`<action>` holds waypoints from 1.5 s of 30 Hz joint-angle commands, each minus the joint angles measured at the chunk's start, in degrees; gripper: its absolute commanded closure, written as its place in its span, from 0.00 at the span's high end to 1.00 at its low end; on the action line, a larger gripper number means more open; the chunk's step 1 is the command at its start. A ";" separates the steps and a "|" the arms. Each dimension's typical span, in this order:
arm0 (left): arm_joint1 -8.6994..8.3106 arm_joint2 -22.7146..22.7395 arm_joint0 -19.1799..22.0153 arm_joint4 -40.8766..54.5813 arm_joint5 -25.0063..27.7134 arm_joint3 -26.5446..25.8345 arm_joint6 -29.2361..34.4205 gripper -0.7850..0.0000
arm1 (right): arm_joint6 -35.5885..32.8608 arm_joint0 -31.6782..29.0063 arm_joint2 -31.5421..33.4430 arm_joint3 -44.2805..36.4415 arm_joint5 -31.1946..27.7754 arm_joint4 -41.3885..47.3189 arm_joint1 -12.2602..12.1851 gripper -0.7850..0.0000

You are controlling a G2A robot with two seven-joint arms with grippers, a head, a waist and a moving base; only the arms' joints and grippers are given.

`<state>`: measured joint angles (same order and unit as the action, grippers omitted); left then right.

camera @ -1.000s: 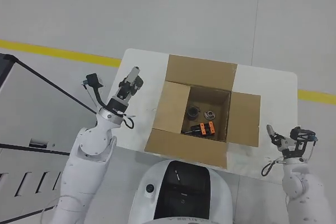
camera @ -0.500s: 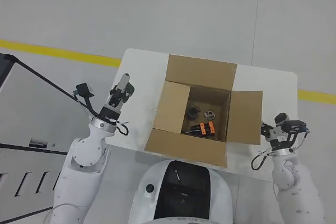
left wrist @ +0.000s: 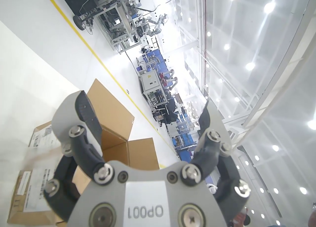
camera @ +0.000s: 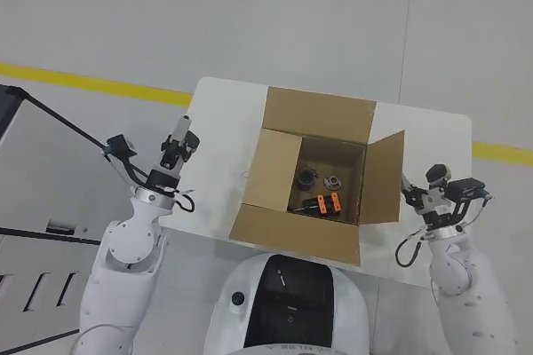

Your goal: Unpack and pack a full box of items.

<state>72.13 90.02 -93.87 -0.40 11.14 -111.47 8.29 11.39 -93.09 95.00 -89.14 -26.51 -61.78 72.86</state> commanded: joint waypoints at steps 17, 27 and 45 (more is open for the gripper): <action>-0.21 7.00 -5.85 1.11 -0.22 -3.49 -1.62 1.00 | -5.62 13.56 -14.20 0.46 -3.37 -30.57 -0.60 1.00; -0.14 9.07 -7.88 1.70 0.27 -4.13 -1.94 1.00 | -9.96 19.25 -17.07 3.00 -13.62 -39.91 -1.83 1.00; 0.08 10.89 -10.66 4.10 0.46 -4.49 -0.88 1.00 | -6.55 24.39 -20.52 5.46 -15.90 -44.30 -2.91 1.00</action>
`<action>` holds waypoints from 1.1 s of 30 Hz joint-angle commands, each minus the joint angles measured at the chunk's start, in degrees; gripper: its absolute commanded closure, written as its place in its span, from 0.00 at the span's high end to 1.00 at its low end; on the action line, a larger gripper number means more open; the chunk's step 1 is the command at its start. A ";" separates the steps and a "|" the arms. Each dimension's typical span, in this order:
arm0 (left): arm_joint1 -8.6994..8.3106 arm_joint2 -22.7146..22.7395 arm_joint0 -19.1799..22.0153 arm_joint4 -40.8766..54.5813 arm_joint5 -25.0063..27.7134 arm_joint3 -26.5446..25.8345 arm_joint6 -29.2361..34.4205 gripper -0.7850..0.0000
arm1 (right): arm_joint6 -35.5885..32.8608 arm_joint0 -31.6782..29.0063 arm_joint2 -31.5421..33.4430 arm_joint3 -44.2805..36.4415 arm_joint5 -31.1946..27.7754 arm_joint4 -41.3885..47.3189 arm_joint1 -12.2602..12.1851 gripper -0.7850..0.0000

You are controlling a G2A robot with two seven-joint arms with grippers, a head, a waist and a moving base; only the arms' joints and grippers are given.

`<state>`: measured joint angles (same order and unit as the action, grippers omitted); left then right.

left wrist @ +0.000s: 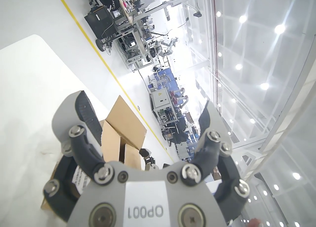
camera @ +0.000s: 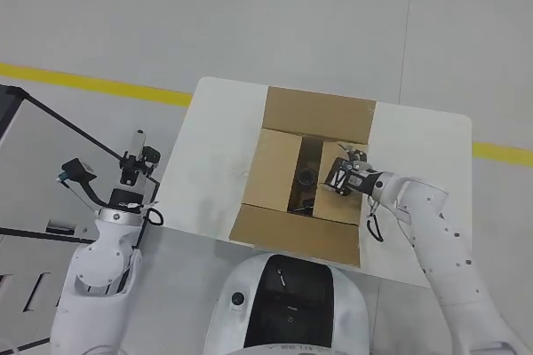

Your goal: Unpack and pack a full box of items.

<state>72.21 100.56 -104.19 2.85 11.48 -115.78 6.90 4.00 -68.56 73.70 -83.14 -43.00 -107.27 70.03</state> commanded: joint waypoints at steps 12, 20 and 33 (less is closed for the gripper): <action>-1.35 10.17 -6.05 15.46 4.33 -0.38 25.02 1.00 | 13.79 -4.94 14.44 -4.54 14.73 24.90 -0.49 1.00; -2.79 12.17 -10.16 6.89 4.97 5.04 43.19 1.00 | 9.45 -4.70 19.51 2.44 25.63 30.74 -0.54 1.00; -2.55 -0.74 -10.22 0.32 10.07 9.05 44.19 1.00 | 8.75 -6.85 18.65 4.04 30.46 32.16 -0.16 1.00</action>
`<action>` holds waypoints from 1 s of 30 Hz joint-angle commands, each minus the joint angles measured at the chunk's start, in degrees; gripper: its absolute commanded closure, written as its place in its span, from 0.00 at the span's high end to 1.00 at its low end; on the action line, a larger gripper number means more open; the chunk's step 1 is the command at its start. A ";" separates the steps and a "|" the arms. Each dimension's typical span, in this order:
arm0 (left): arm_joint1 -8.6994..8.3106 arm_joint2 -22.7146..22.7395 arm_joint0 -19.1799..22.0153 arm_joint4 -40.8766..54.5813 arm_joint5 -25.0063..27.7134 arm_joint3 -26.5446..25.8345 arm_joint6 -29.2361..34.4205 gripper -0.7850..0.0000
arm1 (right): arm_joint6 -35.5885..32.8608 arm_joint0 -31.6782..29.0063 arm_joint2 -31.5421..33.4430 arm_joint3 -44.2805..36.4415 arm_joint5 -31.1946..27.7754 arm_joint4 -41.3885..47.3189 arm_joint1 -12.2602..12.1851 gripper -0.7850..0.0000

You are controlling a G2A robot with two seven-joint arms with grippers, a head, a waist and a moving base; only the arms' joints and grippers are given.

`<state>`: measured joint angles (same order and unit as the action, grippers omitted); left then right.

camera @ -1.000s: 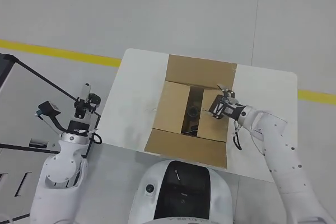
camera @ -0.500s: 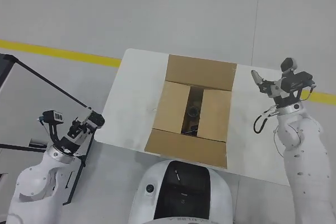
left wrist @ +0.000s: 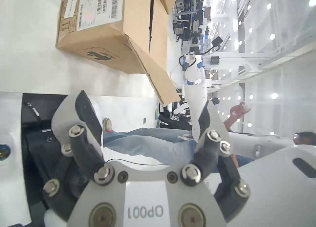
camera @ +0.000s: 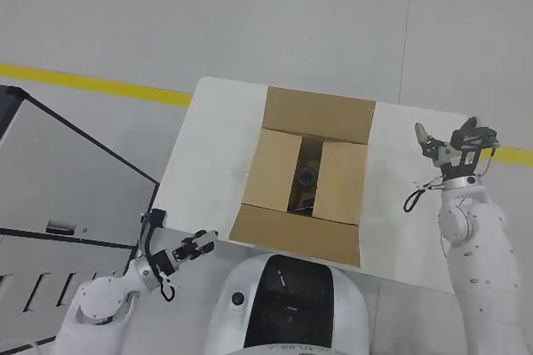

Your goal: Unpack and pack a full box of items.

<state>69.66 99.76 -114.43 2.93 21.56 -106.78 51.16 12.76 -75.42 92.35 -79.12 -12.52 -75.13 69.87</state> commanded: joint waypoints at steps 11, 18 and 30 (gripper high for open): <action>0.10 -2.89 1.73 -6.05 -2.13 2.16 -5.69 1.00 | -0.01 0.01 0.00 0.01 -0.02 0.02 0.00 1.00; -0.19 -6.23 2.54 -7.36 -4.52 0.58 -3.86 1.00 | -0.01 0.01 0.00 0.01 -0.02 0.02 0.00 1.00; 0.09 -10.60 7.98 8.19 -13.41 -6.05 -6.91 1.00 | -0.01 0.01 0.00 0.01 -0.02 0.02 0.00 1.00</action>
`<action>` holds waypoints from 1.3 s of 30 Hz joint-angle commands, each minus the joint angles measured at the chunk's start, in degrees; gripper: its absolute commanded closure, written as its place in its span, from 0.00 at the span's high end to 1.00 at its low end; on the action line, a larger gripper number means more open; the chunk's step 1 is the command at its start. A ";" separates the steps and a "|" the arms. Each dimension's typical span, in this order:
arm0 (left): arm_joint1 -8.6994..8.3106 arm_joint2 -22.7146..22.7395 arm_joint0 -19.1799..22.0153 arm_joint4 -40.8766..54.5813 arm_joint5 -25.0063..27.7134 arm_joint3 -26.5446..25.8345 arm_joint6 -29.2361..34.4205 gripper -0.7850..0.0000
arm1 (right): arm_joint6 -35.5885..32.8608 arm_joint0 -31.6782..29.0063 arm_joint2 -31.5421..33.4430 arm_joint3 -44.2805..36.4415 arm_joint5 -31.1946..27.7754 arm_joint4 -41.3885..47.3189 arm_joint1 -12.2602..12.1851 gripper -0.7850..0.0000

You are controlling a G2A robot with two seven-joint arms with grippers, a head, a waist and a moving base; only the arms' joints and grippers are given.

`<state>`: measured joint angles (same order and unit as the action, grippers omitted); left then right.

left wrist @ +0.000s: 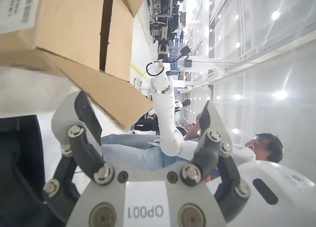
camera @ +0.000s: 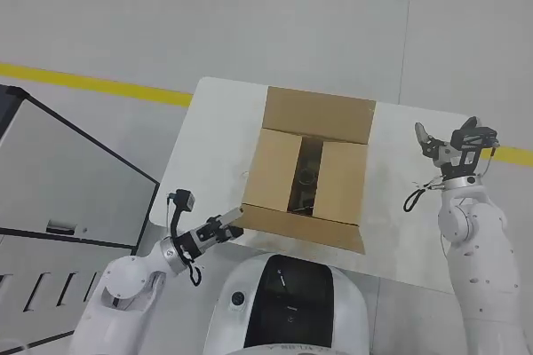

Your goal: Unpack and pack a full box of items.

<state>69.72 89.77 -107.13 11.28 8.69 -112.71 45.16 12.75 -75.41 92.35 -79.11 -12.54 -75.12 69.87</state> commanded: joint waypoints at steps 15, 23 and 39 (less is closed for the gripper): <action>0.47 -7.88 4.42 -1.60 -5.02 -4.15 -10.66 1.00 | 0.00 0.00 0.00 0.00 0.00 0.00 0.00 1.00; 0.62 -9.95 6.44 -0.99 -3.14 -1.12 -11.78 1.00 | 0.00 0.00 0.00 0.00 0.00 0.00 0.00 1.00; 1.04 -13.02 11.84 1.02 -5.24 0.66 -12.77 1.00 | -0.23 0.23 -0.27 -0.89 -0.37 -0.66 -0.05 1.00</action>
<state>70.56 77.93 -97.39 11.01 4.18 -112.85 33.03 12.64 -75.34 92.22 -79.48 -12.63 -75.32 69.86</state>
